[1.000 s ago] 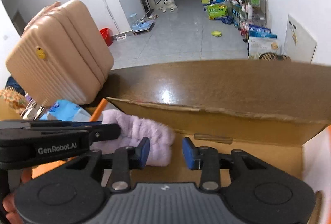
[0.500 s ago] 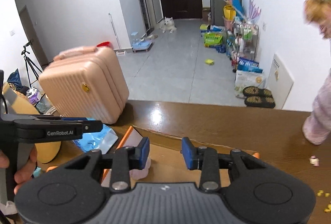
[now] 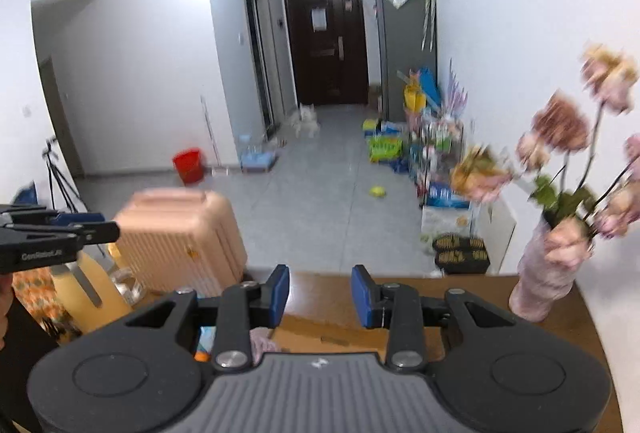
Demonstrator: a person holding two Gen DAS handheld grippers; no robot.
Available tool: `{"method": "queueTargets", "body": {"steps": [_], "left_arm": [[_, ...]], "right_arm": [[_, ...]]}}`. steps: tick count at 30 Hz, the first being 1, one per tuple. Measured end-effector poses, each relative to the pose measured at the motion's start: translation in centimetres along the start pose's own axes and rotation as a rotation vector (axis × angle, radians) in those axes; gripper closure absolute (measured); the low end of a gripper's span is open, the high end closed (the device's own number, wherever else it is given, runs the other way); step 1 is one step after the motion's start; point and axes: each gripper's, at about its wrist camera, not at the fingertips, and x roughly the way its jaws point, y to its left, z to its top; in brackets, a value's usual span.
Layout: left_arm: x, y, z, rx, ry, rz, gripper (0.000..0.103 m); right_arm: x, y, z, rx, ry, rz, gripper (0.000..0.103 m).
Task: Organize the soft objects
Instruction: 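Withdraw both tools from the box back toward the table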
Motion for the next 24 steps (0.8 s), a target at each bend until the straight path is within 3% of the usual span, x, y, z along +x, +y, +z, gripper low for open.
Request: {"method": "queueTargets", "body": {"steps": [11, 24], "left_arm": [[-13.5, 0.5, 6.4, -0.007, -0.156, 0.089, 0.078], [-26.3, 1.5, 10.2, -0.056, -0.335, 0.17, 0.086]], "right_arm": [[-13.7, 2.6, 5.3, -0.075, -0.138, -0.063, 0.07], [-26.8, 5.9, 8.6, -0.118, -0.321, -0.093, 0.079]]}}
